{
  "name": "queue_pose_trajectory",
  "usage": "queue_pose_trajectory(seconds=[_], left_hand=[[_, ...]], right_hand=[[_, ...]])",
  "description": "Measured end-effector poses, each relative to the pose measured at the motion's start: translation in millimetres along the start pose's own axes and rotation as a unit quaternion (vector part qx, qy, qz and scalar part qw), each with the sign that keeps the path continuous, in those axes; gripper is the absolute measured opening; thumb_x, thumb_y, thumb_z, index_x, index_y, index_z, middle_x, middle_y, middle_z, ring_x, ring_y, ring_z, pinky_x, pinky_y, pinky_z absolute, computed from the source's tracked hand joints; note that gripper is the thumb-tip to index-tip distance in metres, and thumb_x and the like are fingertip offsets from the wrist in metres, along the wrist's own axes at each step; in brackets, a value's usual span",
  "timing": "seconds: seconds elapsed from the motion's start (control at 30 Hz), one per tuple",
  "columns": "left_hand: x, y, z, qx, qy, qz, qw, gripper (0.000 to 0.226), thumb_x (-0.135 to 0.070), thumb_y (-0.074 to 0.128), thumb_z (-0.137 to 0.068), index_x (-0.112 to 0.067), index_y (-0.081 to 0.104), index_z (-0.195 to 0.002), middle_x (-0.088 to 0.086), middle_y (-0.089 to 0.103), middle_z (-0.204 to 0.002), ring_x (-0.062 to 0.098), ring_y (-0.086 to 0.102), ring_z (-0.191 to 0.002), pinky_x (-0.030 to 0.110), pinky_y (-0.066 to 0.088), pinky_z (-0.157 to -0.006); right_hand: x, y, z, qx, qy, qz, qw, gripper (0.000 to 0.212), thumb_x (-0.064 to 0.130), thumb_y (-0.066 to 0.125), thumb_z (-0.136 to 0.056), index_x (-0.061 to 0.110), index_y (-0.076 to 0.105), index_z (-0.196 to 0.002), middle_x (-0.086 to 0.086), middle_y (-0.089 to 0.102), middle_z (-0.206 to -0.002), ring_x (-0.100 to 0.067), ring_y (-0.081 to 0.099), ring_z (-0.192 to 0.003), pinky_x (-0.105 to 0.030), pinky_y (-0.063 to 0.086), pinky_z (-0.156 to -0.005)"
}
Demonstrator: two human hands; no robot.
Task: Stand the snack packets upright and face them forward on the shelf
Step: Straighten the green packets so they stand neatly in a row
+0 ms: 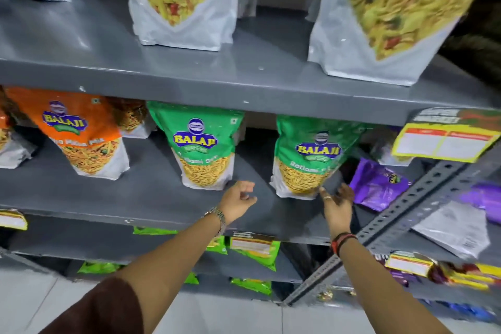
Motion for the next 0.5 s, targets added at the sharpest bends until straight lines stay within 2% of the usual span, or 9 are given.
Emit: queue_pose_trajectory(seconds=[0.07, 0.1, 0.13, 0.2, 0.23, 0.27, 0.33, 0.43, 0.5], left_hand=[[-23, 25, -9, 0.039, -0.015, 0.031, 0.999, 0.063, -0.011, 0.060, -0.086, -0.008, 0.032, -0.143, 0.011, 0.047, -0.135, 0.022, 0.052, -0.118, 0.018, 0.039, -0.089], [-32, 32, -12, 0.051, -0.020, 0.045, 0.997, 0.069, -0.011, 0.059, -0.087, -0.011, 0.024, -0.146, 0.010, 0.041, -0.142, 0.025, 0.047, -0.127, 0.023, 0.038, -0.094], [-41, 41, -16, 0.057, -0.022, 0.057, 0.997, 0.072, -0.009, 0.057, -0.088, -0.012, 0.018, -0.148, 0.009, 0.036, -0.147, 0.026, 0.043, -0.132, 0.025, 0.037, -0.099], [-50, 56, -22, 0.058, -0.006, 0.056, 0.997, 0.066, -0.002, 0.052, -0.089, -0.011, 0.021, -0.147, 0.008, 0.037, -0.149, 0.024, 0.042, -0.134, 0.022, 0.037, -0.098], [-51, 61, -24, 0.049, 0.003, 0.042, 0.998, 0.062, 0.001, 0.049, -0.089, -0.011, 0.026, -0.145, 0.008, 0.042, -0.147, 0.024, 0.045, -0.131, 0.021, 0.038, -0.095], [-50, 65, -26, 0.036, 0.008, 0.024, 0.999, 0.059, 0.002, 0.046, -0.088, -0.011, 0.031, -0.143, 0.009, 0.047, -0.143, 0.025, 0.048, -0.128, 0.024, 0.041, -0.093], [-46, 68, -27, 0.014, 0.008, -0.005, 1.000, 0.057, 0.002, 0.043, -0.086, -0.015, 0.034, -0.140, 0.011, 0.052, -0.138, 0.030, 0.054, -0.120, 0.036, 0.045, -0.096], [-46, 72, -27, 0.009, 0.005, -0.011, 1.000, 0.058, -0.001, 0.045, -0.086, -0.017, 0.033, -0.141, 0.013, 0.053, -0.135, 0.030, 0.057, -0.112, 0.047, 0.046, -0.099], [-49, 76, -25, 0.013, 0.006, -0.006, 1.000, 0.057, 0.000, 0.044, -0.086, -0.016, 0.034, -0.140, 0.013, 0.053, -0.134, 0.027, 0.057, -0.110, 0.047, 0.046, -0.100]], right_hand=[[4, 0, -14, 0.021, 0.039, -0.027, 0.999, 0.053, 0.021, 0.054, -0.090, 0.006, 0.036, -0.137, -0.008, 0.055, -0.124, -0.018, 0.044, -0.112, -0.035, 0.033, -0.106], [1, 2, -21, 0.039, 0.063, -0.038, 0.997, 0.054, 0.028, 0.050, -0.091, 0.009, 0.035, -0.138, -0.010, 0.051, -0.134, -0.017, 0.044, -0.112, -0.036, 0.034, -0.106], [2, 2, -24, 0.065, 0.083, -0.033, 0.994, 0.054, 0.034, 0.046, -0.091, 0.009, 0.036, -0.139, -0.009, 0.051, -0.134, -0.015, 0.044, -0.109, -0.032, 0.039, -0.101], [-1, 5, -34, 0.098, 0.093, -0.031, 0.990, 0.053, 0.041, 0.038, -0.092, 0.010, 0.040, -0.135, 0.000, 0.057, -0.111, -0.008, 0.048, -0.095, -0.016, 0.045, -0.080], [1, 9, -37, 0.099, 0.097, -0.053, 0.989, 0.050, 0.041, 0.038, -0.092, 0.012, 0.043, -0.133, 0.006, 0.057, -0.103, -0.005, 0.050, -0.091, -0.013, 0.046, -0.077], [4, 10, -37, 0.095, 0.090, -0.066, 0.989, 0.045, 0.038, 0.040, -0.093, 0.015, 0.045, -0.131, 0.004, 0.059, -0.104, -0.007, 0.054, -0.095, -0.018, 0.048, -0.083], [10, 9, -36, 0.088, 0.060, -0.057, 0.993, 0.040, 0.029, 0.040, -0.095, 0.014, 0.046, -0.131, -0.008, 0.056, -0.131, -0.024, 0.052, -0.122, -0.038, 0.041, -0.107], [7, 2, -31, 0.134, 0.091, -0.026, 0.987, 0.043, 0.031, 0.033, -0.096, 0.010, 0.043, -0.133, -0.011, 0.044, -0.143, -0.031, 0.039, -0.135, -0.041, 0.031, -0.114], [5, -1, -35, 0.108, 0.085, -0.060, 0.989, 0.031, 0.031, 0.039, -0.094, 0.022, 0.049, -0.123, -0.007, 0.045, -0.145, -0.029, 0.040, -0.135, -0.043, 0.031, -0.115]])
Point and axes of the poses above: each hand's wrist, its own z-axis away from the middle knuckle, its own y-axis out of the palm, x = y × z, the point moved 3 cm from there along -z, towards the middle knuckle
